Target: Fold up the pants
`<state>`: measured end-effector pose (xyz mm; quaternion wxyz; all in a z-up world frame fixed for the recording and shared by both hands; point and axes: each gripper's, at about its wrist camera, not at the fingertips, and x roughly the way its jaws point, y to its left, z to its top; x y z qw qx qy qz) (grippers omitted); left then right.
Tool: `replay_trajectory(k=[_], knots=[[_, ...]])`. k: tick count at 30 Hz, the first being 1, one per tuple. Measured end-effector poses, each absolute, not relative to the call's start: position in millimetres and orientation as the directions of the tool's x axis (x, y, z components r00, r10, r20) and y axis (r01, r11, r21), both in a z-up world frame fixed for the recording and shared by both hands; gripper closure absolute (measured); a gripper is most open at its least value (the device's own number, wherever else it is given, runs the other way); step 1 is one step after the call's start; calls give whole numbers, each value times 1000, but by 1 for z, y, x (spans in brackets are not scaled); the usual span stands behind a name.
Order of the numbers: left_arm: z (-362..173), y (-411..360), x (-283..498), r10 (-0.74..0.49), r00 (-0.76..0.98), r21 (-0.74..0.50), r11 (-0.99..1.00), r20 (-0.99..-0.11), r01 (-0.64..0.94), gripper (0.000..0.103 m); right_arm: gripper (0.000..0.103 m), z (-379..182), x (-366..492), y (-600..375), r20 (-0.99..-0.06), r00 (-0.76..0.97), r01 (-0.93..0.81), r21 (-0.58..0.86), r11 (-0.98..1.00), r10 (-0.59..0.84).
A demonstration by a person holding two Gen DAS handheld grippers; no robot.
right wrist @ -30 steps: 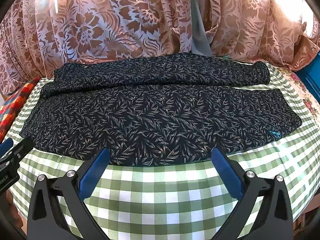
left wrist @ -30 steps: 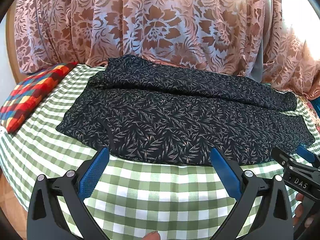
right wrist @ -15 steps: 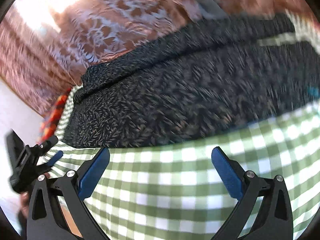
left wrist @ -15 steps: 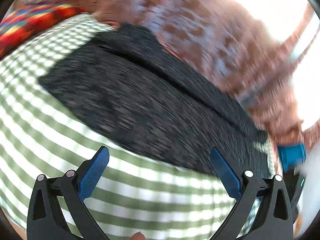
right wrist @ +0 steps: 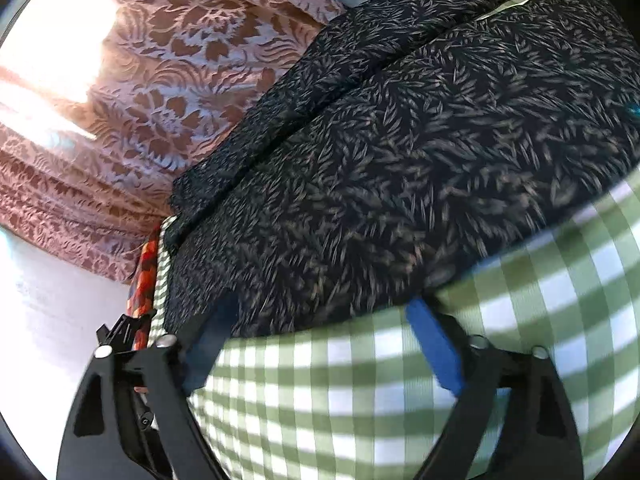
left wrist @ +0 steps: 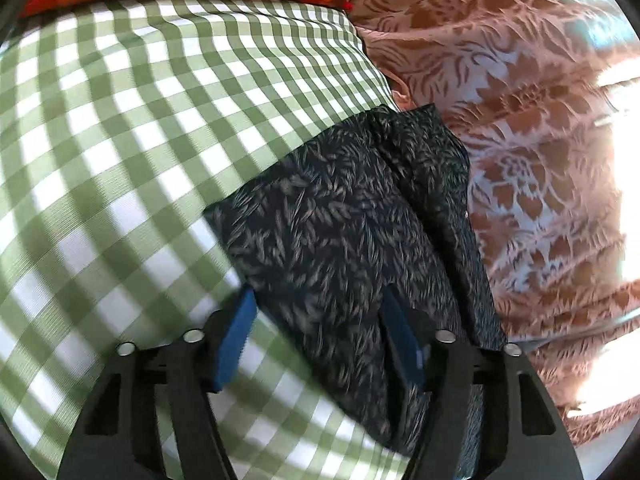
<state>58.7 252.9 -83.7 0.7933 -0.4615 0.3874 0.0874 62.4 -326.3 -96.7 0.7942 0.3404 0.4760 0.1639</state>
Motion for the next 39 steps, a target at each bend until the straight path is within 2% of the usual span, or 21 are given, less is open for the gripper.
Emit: replay_trajectory(k=[1, 2, 3, 4, 5, 7, 8, 9, 18, 19, 20, 22, 23, 25, 30, 33, 36, 38, 39], knots=[[-84, 253, 63, -221, 686, -664, 565, -693, -490, 64, 29, -99, 67, -326, -653, 496, 71, 688, 722, 573], [-83, 251, 68, -206, 678, -645, 582, -706, -495, 88, 36, -100, 71, -325, -659, 497, 74, 681, 729, 565], [-81, 251, 71, -185, 671, -620, 607, -718, -497, 98, 40, -101, 75, -326, -659, 501, 77, 680, 729, 561], [-79, 251, 71, -182, 677, -621, 613, -713, -488, 98, 50, -103, 78, -328, -662, 502, 84, 677, 731, 557], [-78, 251, 69, -177, 678, -616, 620, -713, -485, 98, 66, -104, 81, -330, -669, 501, 89, 671, 737, 549], [-73, 249, 61, -155, 676, -587, 654, -721, -477, 99, 87, -109, 83, -336, -688, 502, 116, 654, 747, 524], [-71, 250, 56, -156, 678, -588, 657, -718, -471, 99, 94, -112, 83, -340, -684, 499, 122, 663, 739, 532], [-68, 249, 50, -162, 680, -589, 662, -715, -463, 99, 96, -113, 81, -342, -686, 497, 125, 662, 739, 531], [-58, 248, -36, -121, 629, -505, 718, -768, -479, 99, 98, -96, 21, -343, -717, 416, 6, 616, 787, 559], [-61, 249, -45, -122, 627, -501, 724, -770, -474, 99, 96, -95, 13, -343, -718, 398, -7, 620, 785, 571], [-65, 249, -53, -122, 616, -494, 725, -778, -481, 99, 87, -95, 5, -346, -718, 393, -10, 621, 783, 574], [-74, 248, -64, -122, 593, -475, 734, -796, -486, 99, 75, -89, -6, -362, -712, 416, 9, 625, 781, 566], [-76, 248, -65, -119, 590, -468, 739, -798, -485, 99, 66, -86, -9, -374, -716, 444, 32, 614, 789, 539], [-77, 248, -63, -120, 587, -462, 747, -801, -478, 99, 56, -81, -13, -412, -726, 510, 114, 589, 800, 462], [-74, 239, -56, -72, 571, -398, 789, -818, -469, 99, 53, -79, -8, -521, -752, 629, 394, 529, 751, 199], [-73, 240, -56, -70, 571, -394, 792, -818, -468, 99, 55, -92, 13, -573, -768, 629, 510, 523, 683, 118], [-71, 239, -57, -63, 573, -387, 797, -817, -464, 99, 66, -97, 31, -592, -762, 638, 534, 542, 649, 111], [-67, 238, -57, -61, 579, -387, 799, -813, -460, 99, 97, -97, 42, -594, -782, 617, 541, 502, 675, 86], [-63, 239, -58, -64, 588, -397, 796, -806, -458, 99, 97, -95, 44, -592, -791, 607, 542, 478, 692, 71]])
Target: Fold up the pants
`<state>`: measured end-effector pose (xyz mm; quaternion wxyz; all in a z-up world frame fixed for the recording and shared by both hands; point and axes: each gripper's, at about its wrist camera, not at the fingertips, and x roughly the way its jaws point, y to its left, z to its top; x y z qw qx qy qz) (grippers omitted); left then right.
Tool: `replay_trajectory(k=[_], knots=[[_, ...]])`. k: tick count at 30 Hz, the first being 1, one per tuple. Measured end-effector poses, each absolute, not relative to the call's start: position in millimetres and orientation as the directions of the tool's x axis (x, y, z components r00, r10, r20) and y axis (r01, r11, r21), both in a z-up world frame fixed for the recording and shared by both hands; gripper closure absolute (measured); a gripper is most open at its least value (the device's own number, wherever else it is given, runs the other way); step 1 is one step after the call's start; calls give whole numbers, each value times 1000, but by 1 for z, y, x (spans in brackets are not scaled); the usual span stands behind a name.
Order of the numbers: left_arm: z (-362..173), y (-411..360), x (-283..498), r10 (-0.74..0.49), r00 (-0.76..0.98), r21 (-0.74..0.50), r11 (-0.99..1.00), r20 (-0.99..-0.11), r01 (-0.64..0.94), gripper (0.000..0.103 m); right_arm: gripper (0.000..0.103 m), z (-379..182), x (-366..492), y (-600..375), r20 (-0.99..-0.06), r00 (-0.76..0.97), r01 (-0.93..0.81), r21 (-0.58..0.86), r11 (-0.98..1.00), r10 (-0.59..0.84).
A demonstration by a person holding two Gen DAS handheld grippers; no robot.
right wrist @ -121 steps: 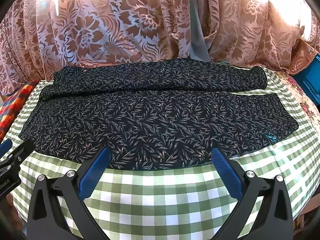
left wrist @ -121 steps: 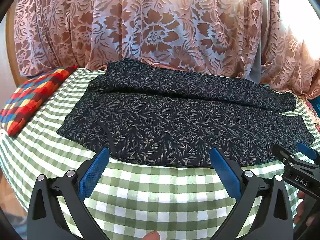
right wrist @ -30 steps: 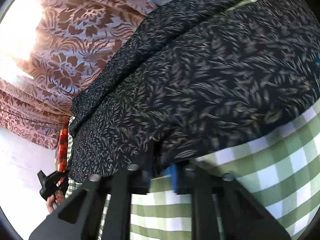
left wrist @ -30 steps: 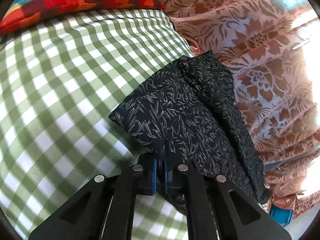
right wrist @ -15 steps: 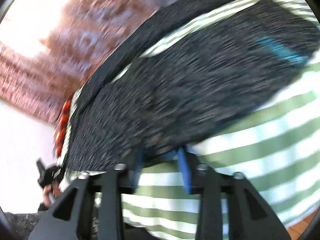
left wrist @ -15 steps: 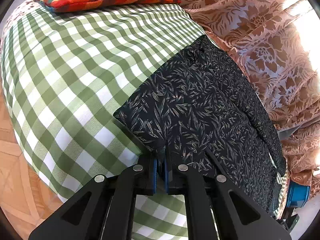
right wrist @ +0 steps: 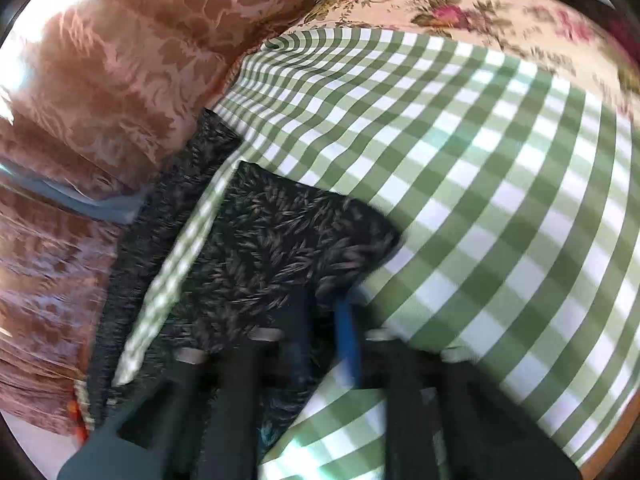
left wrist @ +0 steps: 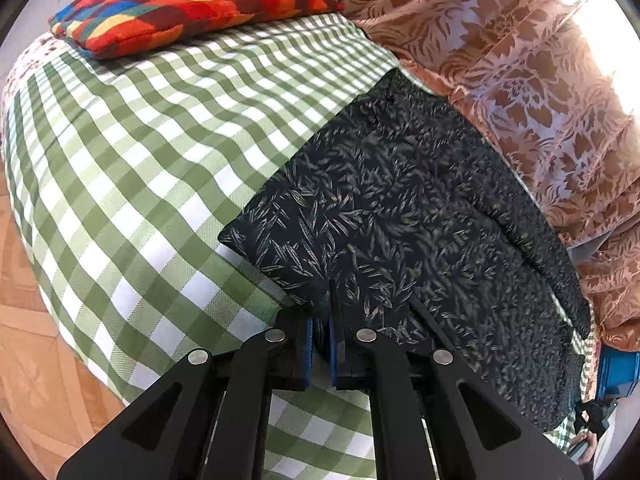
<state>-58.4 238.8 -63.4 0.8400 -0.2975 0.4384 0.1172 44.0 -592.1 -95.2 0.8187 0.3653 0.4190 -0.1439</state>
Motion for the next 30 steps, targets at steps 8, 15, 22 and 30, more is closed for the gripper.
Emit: replay_trajectory(k=[8, 15, 22, 30], knots=[[-61, 238, -66, -65, 570, -371, 818, -819, -440, 99, 99, -66, -23, -592, -814, 569, 582, 302, 755, -113], [-66, 244, -64, -77, 534, -351, 830, -842, -434, 78, 82, -77, -44, -597, -834, 533, 625, 273, 731, -144], [-22, 299, -89, 95, 611, -315, 789, -786, -528, 68, 34, -19, -36, -571, -723, 633, 599, 230, 767, -277], [-7, 300, 12, -34, 702, -426, 815, -712, -393, 52, 27, -22, 42, -435, -709, 694, 196, 354, 915, 125]])
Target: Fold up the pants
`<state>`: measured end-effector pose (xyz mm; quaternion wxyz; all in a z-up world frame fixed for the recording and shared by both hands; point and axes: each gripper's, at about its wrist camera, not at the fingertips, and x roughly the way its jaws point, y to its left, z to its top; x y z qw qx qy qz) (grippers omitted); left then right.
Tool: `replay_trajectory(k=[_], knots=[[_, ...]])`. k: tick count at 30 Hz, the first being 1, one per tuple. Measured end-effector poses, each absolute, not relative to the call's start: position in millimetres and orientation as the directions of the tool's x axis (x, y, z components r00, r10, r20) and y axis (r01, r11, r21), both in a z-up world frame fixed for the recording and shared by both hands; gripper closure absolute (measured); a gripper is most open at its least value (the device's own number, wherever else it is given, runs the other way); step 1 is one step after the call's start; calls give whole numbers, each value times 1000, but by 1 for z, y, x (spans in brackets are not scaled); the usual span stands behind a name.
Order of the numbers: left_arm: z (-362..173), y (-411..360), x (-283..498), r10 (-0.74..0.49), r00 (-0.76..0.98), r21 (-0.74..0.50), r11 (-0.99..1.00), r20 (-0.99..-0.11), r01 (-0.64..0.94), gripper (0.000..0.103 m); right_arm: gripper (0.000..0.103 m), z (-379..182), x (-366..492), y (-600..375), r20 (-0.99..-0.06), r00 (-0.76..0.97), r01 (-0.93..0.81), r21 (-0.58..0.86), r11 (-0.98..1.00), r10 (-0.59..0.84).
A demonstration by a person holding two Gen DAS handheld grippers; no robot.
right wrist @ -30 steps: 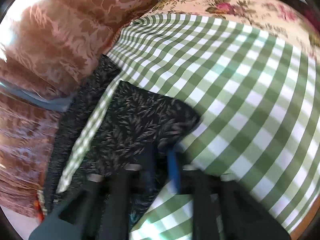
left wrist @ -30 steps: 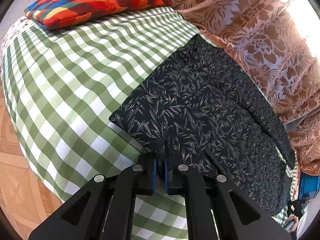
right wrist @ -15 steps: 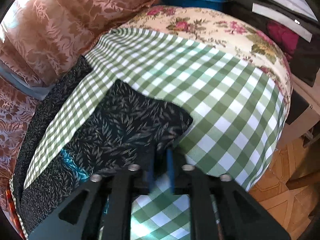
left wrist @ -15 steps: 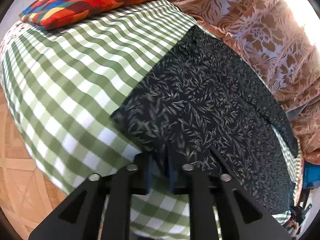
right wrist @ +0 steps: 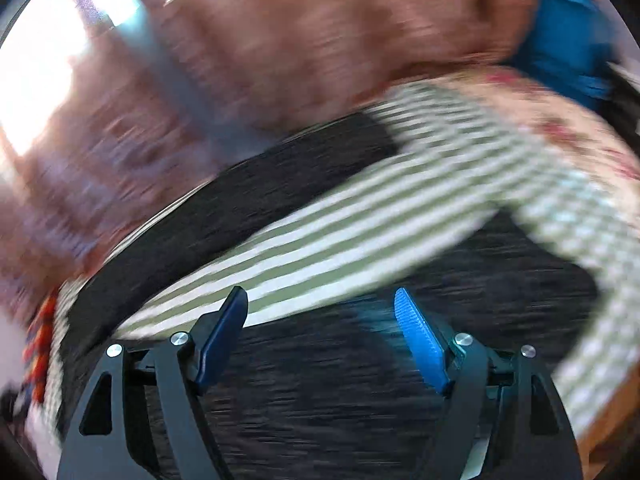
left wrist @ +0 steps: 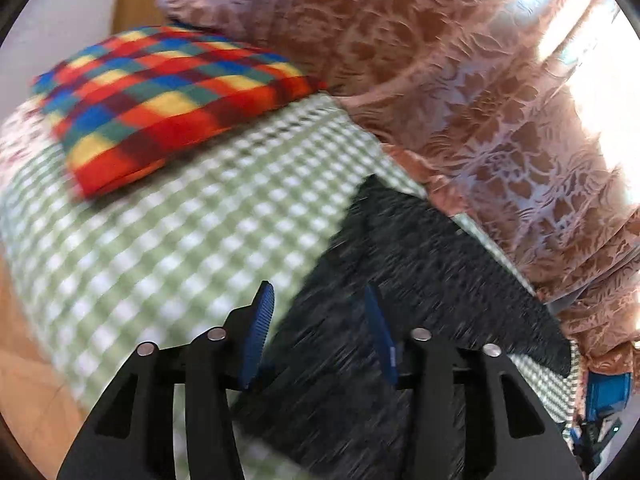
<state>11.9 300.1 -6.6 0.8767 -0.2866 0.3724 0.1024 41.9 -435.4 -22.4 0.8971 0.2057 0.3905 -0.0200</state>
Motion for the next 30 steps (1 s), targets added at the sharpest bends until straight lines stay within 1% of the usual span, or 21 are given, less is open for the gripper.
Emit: replay_trajectory(k=[1, 2, 3, 6, 10, 17, 18, 19, 20, 21, 23, 26, 27, 30], knots=[[-9, 300, 29, -53, 702, -435, 817, -711, -379, 47, 27, -27, 51, -416, -712, 678, 145, 372, 917, 182], [-13, 300, 46, -71, 699, -442, 819, -711, -366, 39, 27, -31, 60, -397, -713, 661, 96, 393, 915, 237], [-16, 298, 70, -83, 688, -439, 823, -721, -360, 37, 27, -34, 64, -385, -714, 649, 71, 400, 914, 262], [-27, 290, 132, -87, 638, -391, 850, -765, -354, 37, 26, -49, 82, -346, -723, 597, -5, 431, 902, 348], [-44, 287, 191, -51, 576, -303, 887, -816, -350, 37, 26, -65, 98, -316, -734, 547, -41, 457, 888, 403], [-70, 288, 255, -33, 505, -244, 901, -863, -357, 37, 25, -82, 115, -303, -759, 498, -31, 469, 883, 420], [-76, 287, 261, -28, 489, -231, 905, -872, -358, 44, 25, -83, 114, -306, -760, 496, -30, 468, 883, 420], [-79, 283, 267, -31, 479, -226, 907, -877, -355, 56, 25, -83, 116, -306, -762, 494, -26, 469, 883, 419], [-81, 280, 270, -44, 475, -227, 914, -879, -336, 76, 25, -83, 117, -306, -763, 492, -24, 470, 882, 420], [-78, 273, 271, -41, 489, -215, 927, -871, -306, 88, 24, -84, 118, -306, -764, 490, -25, 468, 883, 419], [-63, 261, 261, -22, 547, -197, 944, -837, -264, 93, 25, -84, 119, -306, -770, 488, -30, 455, 890, 410], [-26, 242, 229, -44, 660, -208, 963, -750, -172, 94, 25, -80, 122, -307, -763, 495, -34, 460, 887, 415], [-9, 234, 211, -62, 702, -209, 970, -709, -126, 94, 25, -78, 123, -308, -756, 500, -43, 465, 884, 423], [30, 211, 159, -106, 792, -182, 983, -601, -6, 94, 25, -72, 128, -304, -740, 498, -69, 487, 871, 453]])
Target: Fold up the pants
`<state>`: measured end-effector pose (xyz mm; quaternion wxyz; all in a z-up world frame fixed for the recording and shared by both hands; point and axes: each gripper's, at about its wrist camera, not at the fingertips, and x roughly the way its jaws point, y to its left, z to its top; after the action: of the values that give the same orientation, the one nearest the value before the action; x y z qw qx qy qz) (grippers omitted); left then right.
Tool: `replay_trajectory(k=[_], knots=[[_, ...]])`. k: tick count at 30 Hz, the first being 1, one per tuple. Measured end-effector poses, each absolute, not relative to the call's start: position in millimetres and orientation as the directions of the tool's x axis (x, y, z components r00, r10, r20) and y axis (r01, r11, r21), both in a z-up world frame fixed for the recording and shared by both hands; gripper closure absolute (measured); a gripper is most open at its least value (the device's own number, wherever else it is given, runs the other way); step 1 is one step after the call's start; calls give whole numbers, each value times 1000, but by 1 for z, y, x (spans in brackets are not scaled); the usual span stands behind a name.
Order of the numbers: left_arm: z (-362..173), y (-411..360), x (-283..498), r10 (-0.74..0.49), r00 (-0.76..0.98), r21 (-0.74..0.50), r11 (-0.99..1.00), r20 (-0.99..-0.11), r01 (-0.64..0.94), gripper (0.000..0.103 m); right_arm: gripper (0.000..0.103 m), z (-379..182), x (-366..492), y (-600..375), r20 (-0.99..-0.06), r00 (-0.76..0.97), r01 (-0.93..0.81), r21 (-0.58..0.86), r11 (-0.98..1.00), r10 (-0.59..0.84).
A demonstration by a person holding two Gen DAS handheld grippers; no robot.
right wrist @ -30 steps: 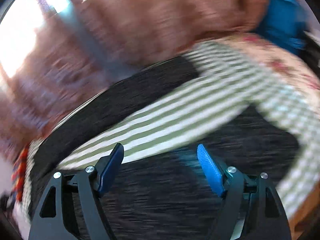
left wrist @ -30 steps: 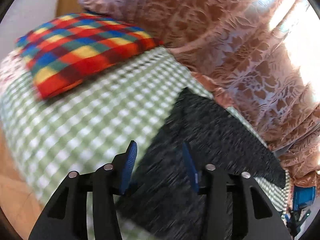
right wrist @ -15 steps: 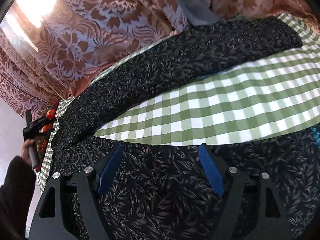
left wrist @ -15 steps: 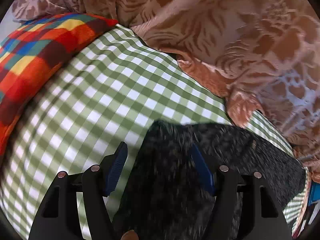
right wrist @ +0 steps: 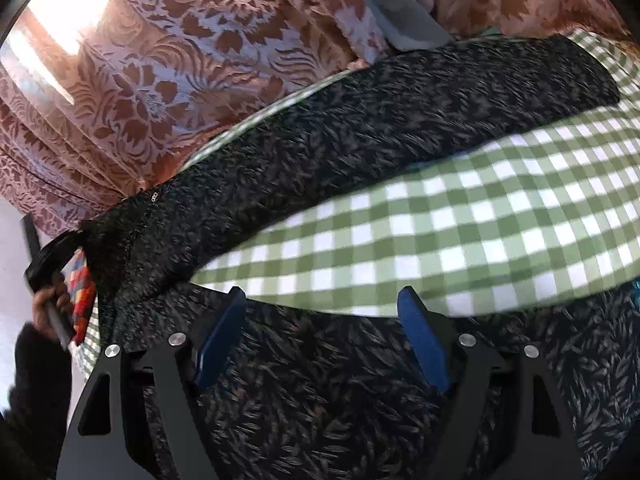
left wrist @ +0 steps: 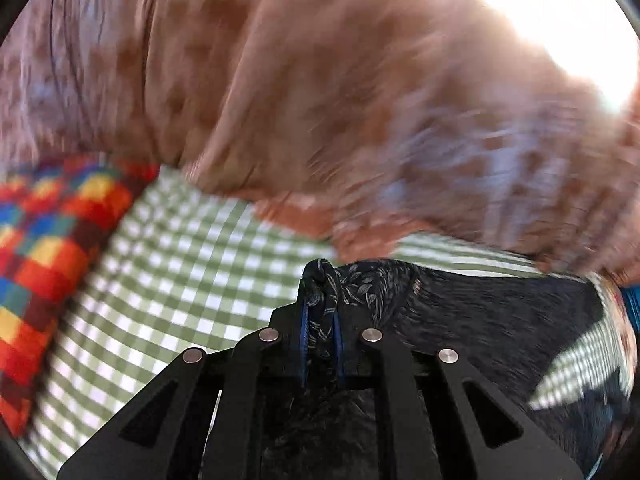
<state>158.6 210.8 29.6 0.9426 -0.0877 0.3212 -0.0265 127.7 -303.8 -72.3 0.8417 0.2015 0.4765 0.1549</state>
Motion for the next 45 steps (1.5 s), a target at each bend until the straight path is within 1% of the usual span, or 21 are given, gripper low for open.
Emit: replay_trajectory(k=[1, 4, 6, 7, 10, 15, 19, 24, 25, 26, 28, 29, 32, 34, 36, 39, 42, 45], knots=[[38, 205, 140, -133, 809, -180, 983, -572, 34, 94, 25, -70, 131, -301, -727, 492, -83, 508, 857, 479], [53, 193, 105, -188, 827, -176, 978, -530, 110, 94, 31, -65, 149, -291, -680, 450, -118, 598, 793, 579], [53, 189, 79, -217, 831, -176, 974, -512, 145, 94, 39, -66, 170, -284, -648, 407, -116, 663, 740, 644], [52, 188, 71, -223, 831, -179, 972, -509, 151, 94, 46, -66, 181, -280, -645, 400, -101, 676, 730, 652], [48, 187, 51, -250, 829, -203, 965, -500, 169, 95, 53, -65, 218, -271, -615, 382, -65, 727, 684, 690], [46, 185, 28, -284, 826, -210, 956, -487, 204, 95, 54, -63, 285, -259, -594, 385, 13, 769, 639, 706], [44, 184, 16, -298, 819, -196, 953, -490, 229, 95, 54, -71, 329, -262, -612, 405, 118, 772, 625, 680], [45, 185, 13, -312, 809, -178, 950, -498, 257, 95, 54, -87, 360, -263, -685, 379, 225, 721, 656, 622], [44, 185, 13, -313, 806, -169, 950, -502, 264, 95, 61, -90, 364, -263, -696, 376, 241, 710, 661, 611], [44, 184, 13, -311, 804, -163, 950, -506, 266, 95, 74, -91, 367, -262, -712, 369, 247, 694, 676, 597], [44, 186, 17, -298, 802, -161, 954, -517, 251, 95, 90, -92, 368, -259, -767, 348, 239, 629, 740, 539], [45, 188, 20, -288, 804, -163, 957, -519, 238, 95, 96, -91, 367, -258, -772, 351, 229, 620, 751, 530], [55, 195, 44, -192, 820, -149, 980, -539, 132, 95, 98, -79, 361, -263, -757, 379, 187, 626, 757, 532], [59, 204, 64, -132, 828, -154, 987, -544, 56, 95, 98, -59, 354, -268, -727, 426, 144, 642, 753, 538], [66, 215, 82, -50, 847, -132, 991, -529, -24, 95, 98, -32, 338, -278, -670, 490, 86, 673, 734, 557], [71, 220, 86, 10, 870, -83, 995, -493, -59, 95, 98, 6, 305, -290, -583, 549, -27, 704, 710, 599], [70, 223, 68, 11, 881, -66, 997, -473, -48, 95, 98, 29, 254, -304, -522, 567, -136, 704, 697, 637], [61, 229, 37, 8, 878, -65, 997, -479, -45, 94, 98, 29, 204, -315, -488, 554, -194, 712, 675, 674]])
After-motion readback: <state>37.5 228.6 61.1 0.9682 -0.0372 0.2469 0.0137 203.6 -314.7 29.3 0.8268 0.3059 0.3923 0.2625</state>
